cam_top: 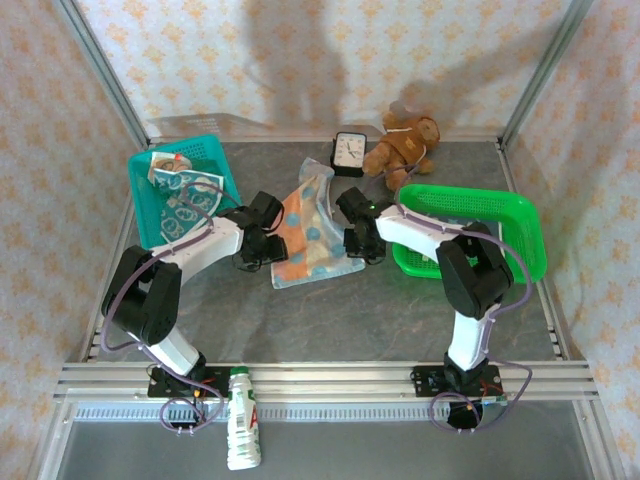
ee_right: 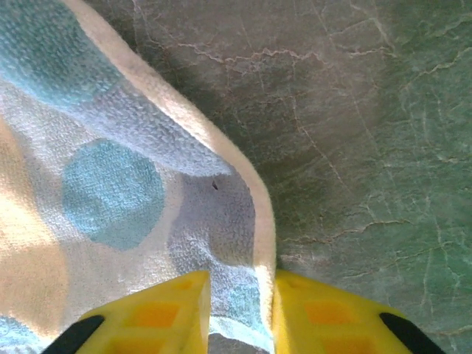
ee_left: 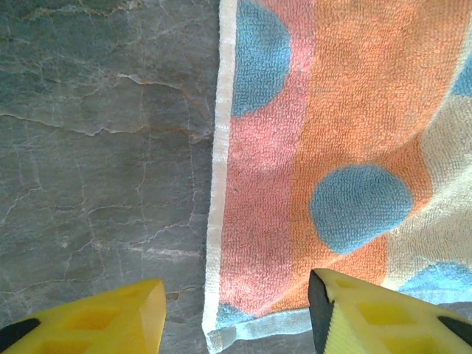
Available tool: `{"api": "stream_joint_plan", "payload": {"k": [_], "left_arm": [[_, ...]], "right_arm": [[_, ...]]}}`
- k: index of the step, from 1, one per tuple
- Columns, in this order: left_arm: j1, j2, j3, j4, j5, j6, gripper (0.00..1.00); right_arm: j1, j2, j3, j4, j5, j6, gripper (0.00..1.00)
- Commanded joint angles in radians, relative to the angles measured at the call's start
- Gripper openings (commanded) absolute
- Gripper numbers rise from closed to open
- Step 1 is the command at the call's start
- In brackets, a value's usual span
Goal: Fold and stack the towels
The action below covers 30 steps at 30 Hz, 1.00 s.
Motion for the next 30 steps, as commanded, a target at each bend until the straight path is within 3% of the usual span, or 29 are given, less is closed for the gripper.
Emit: {"api": "stream_joint_plan", "payload": {"k": [1, 6, 11, 16, 30], "left_arm": [[0.007, -0.002, -0.011, -0.002, 0.007, 0.013, 0.53], [0.004, -0.045, -0.07, -0.002, 0.01, 0.006, 0.53], [-0.009, -0.13, -0.188, 0.059, 0.026, -0.05, 0.5], [-0.031, -0.181, -0.304, 0.193, 0.067, -0.133, 0.41], [-0.068, -0.128, -0.319, 0.24, 0.06, -0.153, 0.35]], "right_arm": [[-0.001, -0.059, -0.016, 0.004, 0.017, -0.006, 0.3], [-0.001, -0.114, -0.097, 0.053, 0.012, -0.001, 0.35], [0.0, -0.188, -0.222, 0.165, 0.005, 0.01, 0.34], [0.0, -0.188, -0.286, 0.229, -0.005, 0.039, 0.28], [0.003, -0.134, -0.293, 0.275, 0.005, 0.057, 0.25]]}}
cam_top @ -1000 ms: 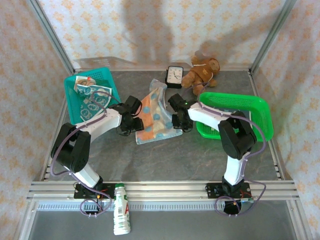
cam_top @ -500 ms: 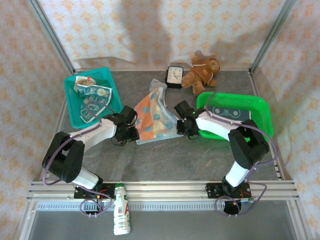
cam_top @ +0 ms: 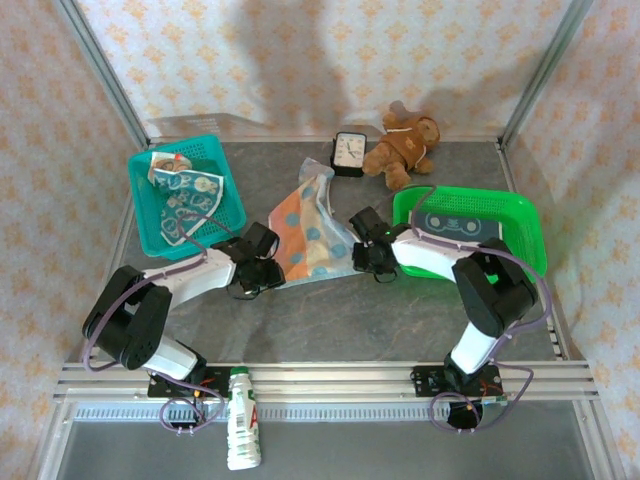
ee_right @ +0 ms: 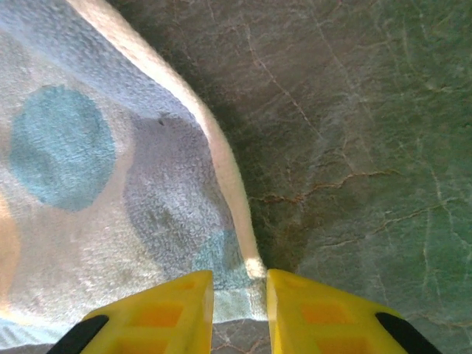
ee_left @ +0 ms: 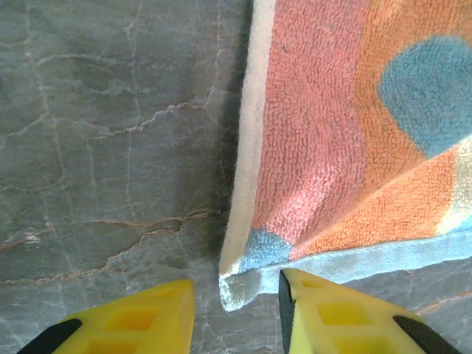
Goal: Fold and stack the towels
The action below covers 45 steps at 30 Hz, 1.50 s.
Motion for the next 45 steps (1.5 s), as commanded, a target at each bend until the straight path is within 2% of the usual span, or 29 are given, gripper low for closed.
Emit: {"api": "stream_joint_plan", "payload": {"k": [1, 12, 17, 25, 27, 32, 33, 37, 45], "left_arm": [[-0.009, 0.016, -0.001, 0.003, -0.018, -0.01, 0.35], [-0.037, 0.043, 0.018, -0.009, -0.048, 0.001, 0.35], [-0.051, 0.06, 0.021, -0.009, -0.06, -0.002, 0.35], [-0.053, 0.087, 0.062, -0.013, -0.093, 0.003, 0.3], [-0.055, 0.105, 0.069, 0.001, -0.083, 0.002, 0.25], [-0.063, 0.119, 0.07, 0.024, -0.07, -0.012, 0.04], [-0.064, 0.107, 0.071, 0.02, -0.075, -0.013, 0.0], [-0.064, 0.042, 0.105, -0.047, -0.111, -0.01, 0.0], [-0.043, -0.096, 0.314, -0.265, -0.221, 0.035, 0.0]], "right_arm": [[0.002, 0.025, 0.013, 0.003, 0.018, 0.013, 0.25], [0.051, 0.073, 0.024, -0.04, 0.069, -0.019, 0.24], [0.067, 0.075, 0.027, -0.042, 0.076, -0.021, 0.21], [0.082, 0.074, 0.027, -0.045, 0.076, -0.015, 0.18], [0.088, 0.073, 0.027, -0.047, 0.08, -0.011, 0.16], [0.098, 0.054, 0.027, -0.038, 0.075, -0.003, 0.06], [0.099, 0.047, 0.029, -0.045, 0.087, 0.0, 0.02], [0.099, -0.003, 0.045, -0.072, 0.123, 0.0, 0.0], [0.096, -0.157, 0.147, -0.157, 0.223, -0.018, 0.0]]}}
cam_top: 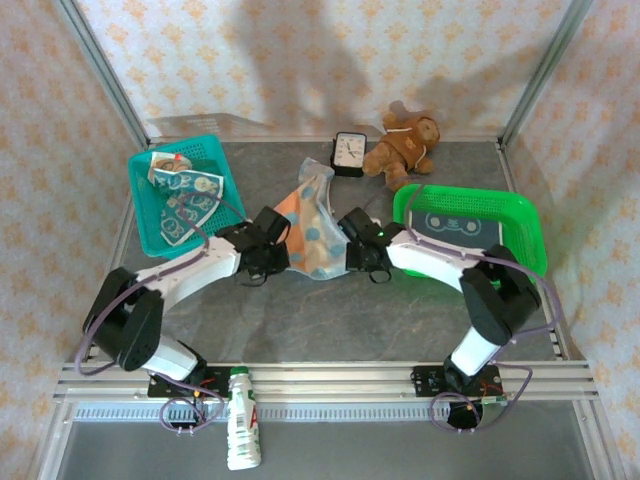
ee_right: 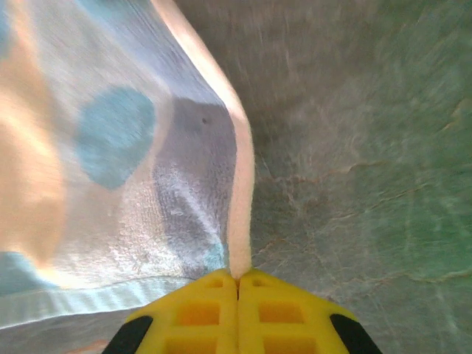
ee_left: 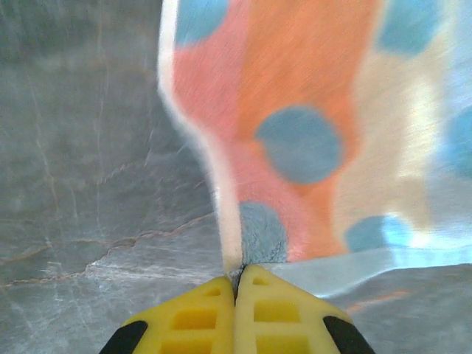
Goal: Fold and stack the towels
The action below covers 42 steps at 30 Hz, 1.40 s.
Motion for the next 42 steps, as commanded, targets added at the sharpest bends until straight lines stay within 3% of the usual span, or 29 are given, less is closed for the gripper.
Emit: {"api": "stream_joint_plan", "payload": {"k": [1, 6, 11, 24, 30, 35, 42], "left_arm": [[0.023, -0.073, 0.122, -0.117, -0.085, 0.036, 0.0], [0.065, -0.094, 0.345, -0.198, -0.115, 0.083, 0.0], [0.115, -0.085, 0.543, -0.181, -0.133, 0.13, 0.0], [0.147, 0.144, 1.126, -0.222, -0.143, 0.236, 0.0], [0.145, 0.114, 1.147, -0.244, -0.136, 0.218, 0.0], [0.107, 0.023, 1.091, -0.249, -0.133, 0.203, 0.0], [0.02, -0.111, 1.022, -0.259, -0.194, 0.196, 0.0]], "right_arm": [[0.002, -0.093, 0.09, -0.061, 0.101, -0.016, 0.0], [-0.02, -0.149, 0.23, -0.106, 0.169, -0.068, 0.0], [-0.076, -0.17, 0.375, -0.044, 0.177, -0.141, 0.0], [-0.147, -0.01, 0.816, 0.046, 0.138, -0.279, 0.0], [-0.149, -0.009, 0.874, 0.018, 0.094, -0.255, 0.0], [-0.14, -0.103, 0.793, 0.019, 0.025, -0.216, 0.0], [-0.033, -0.249, 0.72, -0.05, 0.109, -0.246, 0.0]]}}
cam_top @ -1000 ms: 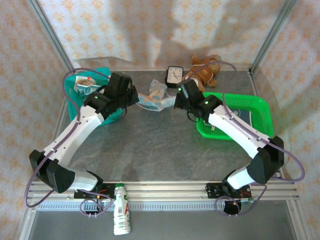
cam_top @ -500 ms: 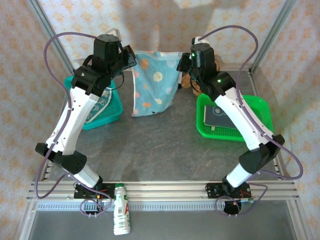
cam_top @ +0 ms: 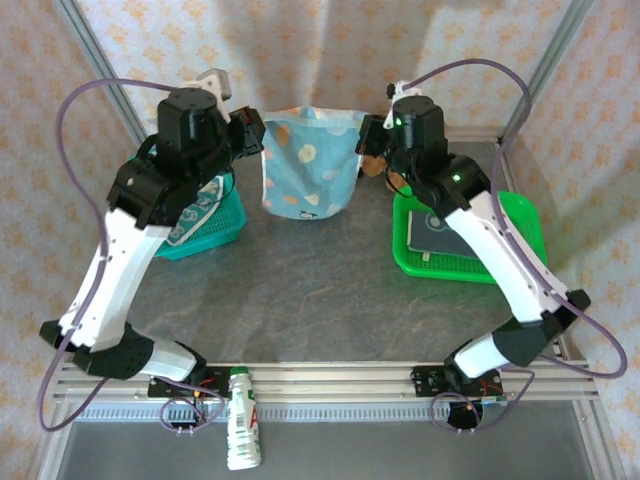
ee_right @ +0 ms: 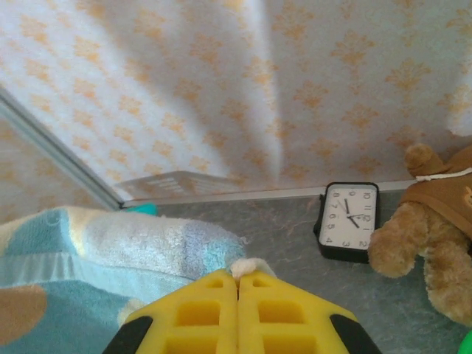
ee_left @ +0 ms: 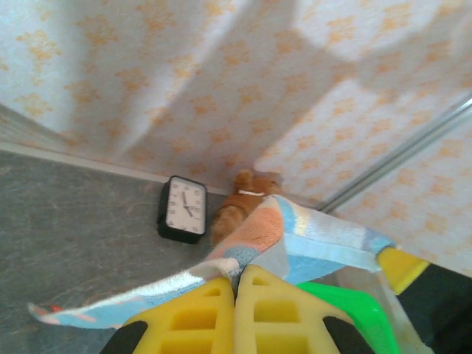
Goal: Fold and stack the towels
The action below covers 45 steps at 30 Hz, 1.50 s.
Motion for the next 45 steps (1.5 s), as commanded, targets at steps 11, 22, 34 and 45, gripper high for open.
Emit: {"api": "stream_joint_plan", "payload": {"k": [11, 22, 34, 45], "left_arm": [[-0.151, -0.231, -0.157, -0.026, -0.188, -0.05, 0.0], [0.013, -0.004, -0.104, -0.086, -0.102, -0.018, 0.0], [0.222, 0.5, 0.1, 0.016, 0.09, 0.096, 0.0], [0.241, 0.644, 0.057, 0.027, 0.179, 0.046, 0.0]], "right_arm": [[0.153, -0.224, -0.077, -0.096, 0.149, 0.003, 0.0], [0.016, 0.04, 0.102, -0.224, 0.121, 0.069, 0.0], [-0.184, 0.519, 0.312, -0.081, -0.128, 0.082, 0.0], [-0.222, 0.672, 0.31, -0.112, -0.215, 0.1, 0.0]]}}
